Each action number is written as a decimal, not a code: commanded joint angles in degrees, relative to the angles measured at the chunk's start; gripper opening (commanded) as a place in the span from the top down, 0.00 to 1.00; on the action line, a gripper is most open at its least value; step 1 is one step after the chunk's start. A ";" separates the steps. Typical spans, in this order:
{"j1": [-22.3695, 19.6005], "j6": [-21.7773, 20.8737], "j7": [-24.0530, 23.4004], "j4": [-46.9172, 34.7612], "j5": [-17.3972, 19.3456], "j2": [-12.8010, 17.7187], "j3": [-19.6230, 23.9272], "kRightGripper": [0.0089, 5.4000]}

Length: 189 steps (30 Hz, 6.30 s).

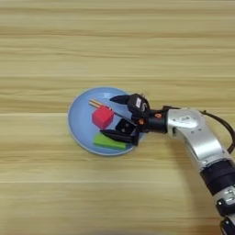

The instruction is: Move the objects on the table

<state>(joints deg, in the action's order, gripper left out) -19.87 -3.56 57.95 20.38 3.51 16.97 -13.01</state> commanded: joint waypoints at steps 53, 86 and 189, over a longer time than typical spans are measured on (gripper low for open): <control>-5.50 -1.08 -3.78 1.50 -2.83 -2.51 -0.65 0.46; -15.73 0.80 -5.85 3.17 1.97 -0.10 8.93 0.56; -28.12 -19.95 -10.32 33.41 -1.82 3.35 15.90 0.00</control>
<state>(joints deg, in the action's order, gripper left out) -44.86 -23.10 47.94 59.50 -0.15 19.34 2.20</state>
